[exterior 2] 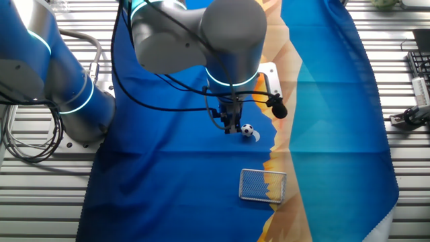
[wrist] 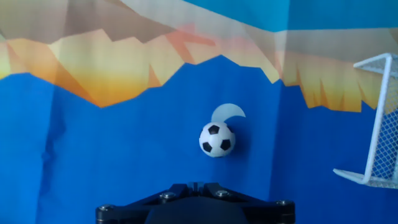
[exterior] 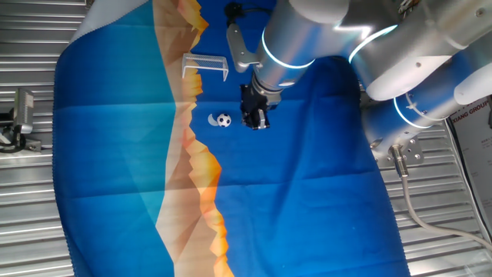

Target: Push the soccer ball into the goal

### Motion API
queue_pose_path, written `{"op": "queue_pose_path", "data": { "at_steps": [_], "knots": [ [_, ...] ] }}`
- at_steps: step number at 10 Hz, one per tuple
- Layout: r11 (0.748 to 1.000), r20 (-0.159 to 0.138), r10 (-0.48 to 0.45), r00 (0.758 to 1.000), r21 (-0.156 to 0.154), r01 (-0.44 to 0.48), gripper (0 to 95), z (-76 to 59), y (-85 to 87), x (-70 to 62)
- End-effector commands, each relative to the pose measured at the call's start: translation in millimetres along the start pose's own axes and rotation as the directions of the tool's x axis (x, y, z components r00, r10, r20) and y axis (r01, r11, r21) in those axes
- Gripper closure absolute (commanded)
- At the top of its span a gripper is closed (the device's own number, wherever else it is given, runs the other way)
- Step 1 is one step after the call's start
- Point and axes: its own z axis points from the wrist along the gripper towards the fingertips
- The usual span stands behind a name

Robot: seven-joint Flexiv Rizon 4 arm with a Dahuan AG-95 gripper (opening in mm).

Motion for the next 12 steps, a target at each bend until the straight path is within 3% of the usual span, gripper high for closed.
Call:
{"op": "queue_pose_path", "data": {
  "at_steps": [1, 5, 12],
  "knots": [
    [1.000, 0.002, -0.001, 1.000, -0.001, 0.001, 95.0, 1.8, -0.7, 0.2],
    [1.000, 0.006, -0.011, 1.000, -0.002, 0.011, 95.0, 6.8, -5.2, -5.8],
    [1.000, 0.007, -0.027, 1.000, -0.013, 0.027, 95.0, 6.2, -18.9, -29.8]
  ]
}}
